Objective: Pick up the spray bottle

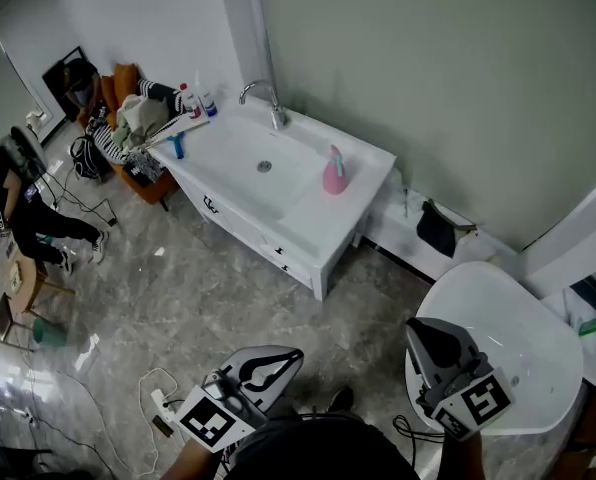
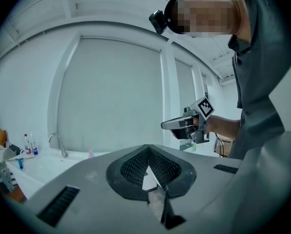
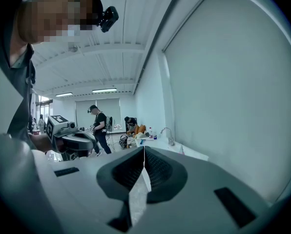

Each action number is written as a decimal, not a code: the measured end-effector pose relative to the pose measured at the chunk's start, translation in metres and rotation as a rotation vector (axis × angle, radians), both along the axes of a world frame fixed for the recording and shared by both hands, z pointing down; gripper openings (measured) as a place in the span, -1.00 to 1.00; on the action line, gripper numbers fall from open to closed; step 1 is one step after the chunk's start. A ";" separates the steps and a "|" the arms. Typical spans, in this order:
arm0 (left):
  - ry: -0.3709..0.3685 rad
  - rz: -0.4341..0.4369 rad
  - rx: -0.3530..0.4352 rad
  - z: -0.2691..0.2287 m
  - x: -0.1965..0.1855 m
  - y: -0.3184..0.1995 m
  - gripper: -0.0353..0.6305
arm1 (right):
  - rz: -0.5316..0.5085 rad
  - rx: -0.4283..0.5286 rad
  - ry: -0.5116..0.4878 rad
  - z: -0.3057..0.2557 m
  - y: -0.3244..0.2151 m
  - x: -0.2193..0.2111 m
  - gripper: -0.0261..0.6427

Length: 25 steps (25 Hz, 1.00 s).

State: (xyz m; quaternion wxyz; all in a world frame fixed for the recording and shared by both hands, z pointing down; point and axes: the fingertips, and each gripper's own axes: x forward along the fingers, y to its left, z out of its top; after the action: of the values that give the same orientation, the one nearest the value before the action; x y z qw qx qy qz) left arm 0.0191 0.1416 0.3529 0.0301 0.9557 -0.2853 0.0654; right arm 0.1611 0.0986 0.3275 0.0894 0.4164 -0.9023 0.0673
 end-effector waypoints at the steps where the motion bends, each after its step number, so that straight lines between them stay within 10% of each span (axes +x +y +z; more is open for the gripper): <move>1: 0.002 0.012 -0.004 0.004 -0.001 0.002 -0.88 | 0.005 -0.005 -0.003 0.001 0.000 -0.003 -0.89; 25: 0.029 0.171 0.037 -0.004 -0.130 -0.071 -0.88 | 0.157 -0.014 0.039 -0.007 -0.039 -0.124 -0.89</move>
State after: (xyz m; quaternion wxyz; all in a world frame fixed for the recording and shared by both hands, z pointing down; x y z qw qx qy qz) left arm -0.1110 0.0707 0.3484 0.0108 0.9778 -0.2035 0.0484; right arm 0.0367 0.0597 0.3205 0.1043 0.4863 -0.8645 0.0725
